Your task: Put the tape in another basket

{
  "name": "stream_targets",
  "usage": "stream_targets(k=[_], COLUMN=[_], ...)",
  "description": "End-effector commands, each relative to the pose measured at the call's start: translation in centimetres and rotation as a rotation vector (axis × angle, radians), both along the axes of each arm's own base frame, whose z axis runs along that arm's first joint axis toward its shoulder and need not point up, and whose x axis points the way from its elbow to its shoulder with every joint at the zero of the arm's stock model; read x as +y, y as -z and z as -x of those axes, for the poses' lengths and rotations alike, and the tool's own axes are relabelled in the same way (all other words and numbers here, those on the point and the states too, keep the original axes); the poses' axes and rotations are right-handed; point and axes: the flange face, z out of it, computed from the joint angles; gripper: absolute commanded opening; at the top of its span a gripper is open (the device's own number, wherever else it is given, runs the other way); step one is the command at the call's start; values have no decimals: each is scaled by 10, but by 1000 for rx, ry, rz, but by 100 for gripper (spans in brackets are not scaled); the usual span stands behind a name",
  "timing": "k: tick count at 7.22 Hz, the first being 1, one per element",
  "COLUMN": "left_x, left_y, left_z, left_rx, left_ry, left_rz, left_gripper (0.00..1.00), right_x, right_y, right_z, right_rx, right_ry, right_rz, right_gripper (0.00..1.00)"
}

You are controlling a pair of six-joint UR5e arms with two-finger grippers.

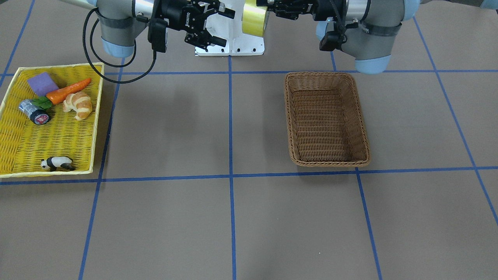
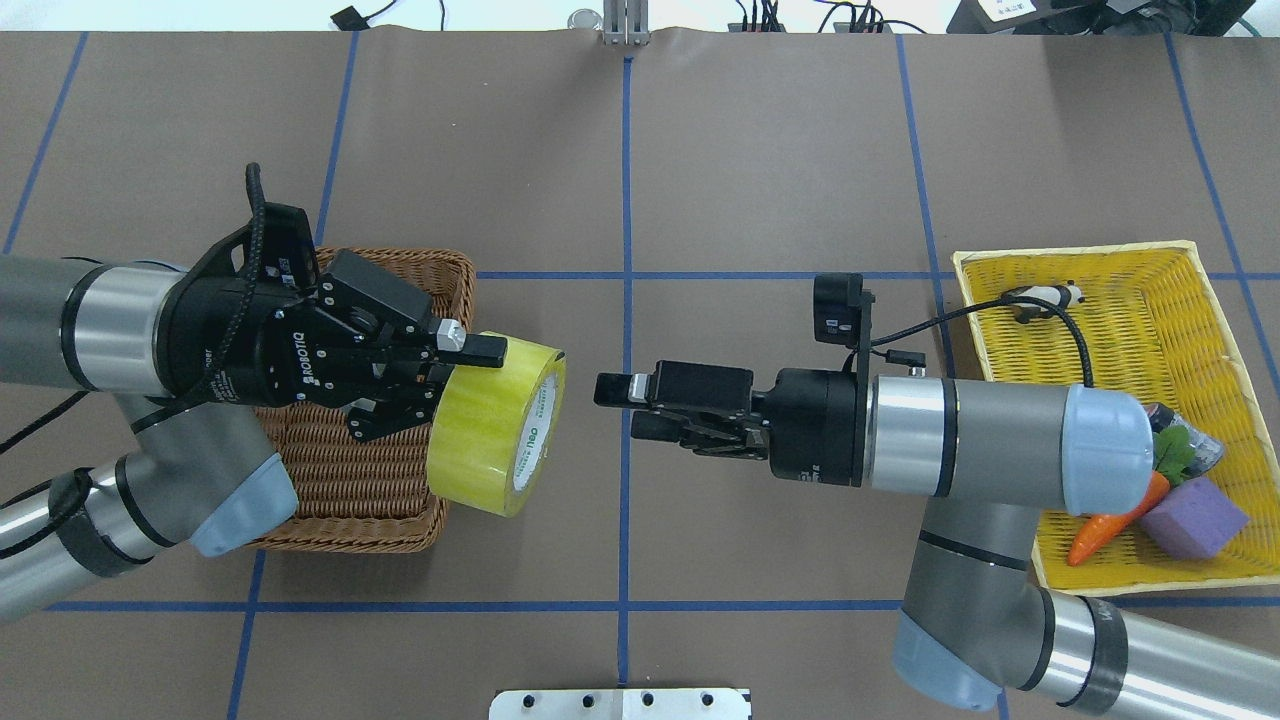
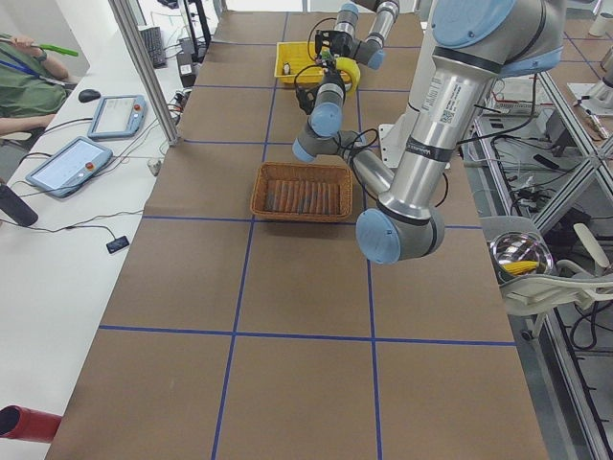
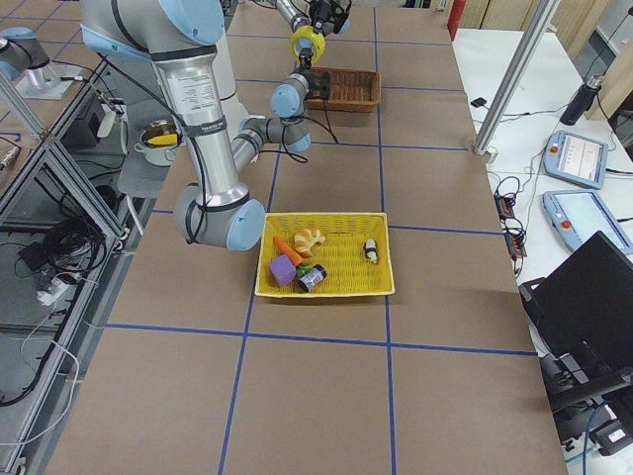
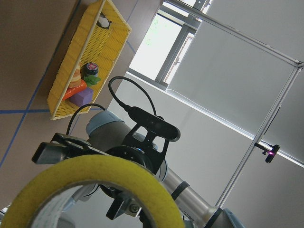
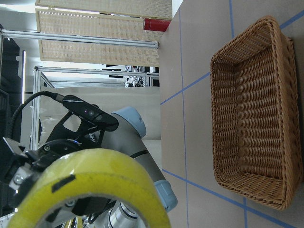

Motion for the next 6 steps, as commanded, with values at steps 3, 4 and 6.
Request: stream_targets(k=[3,4,6], left_x=[-75,-82,-86], left_y=[-24,-46,-101], left_z=[57,69,80], left_rx=[-277,-358,-512], left_ry=[280,374,469], left_rz=[-94,-170,-269], left_gripper=[0,0,0], right_x=[-136,-171,-215], right_y=[-84,-90,-107], right_z=[-112,-138,-185], right_rx=[433,632,909], right_ry=[-286,-348,-333], right_rz=[-191,-239,-291], right_gripper=[100,100,100])
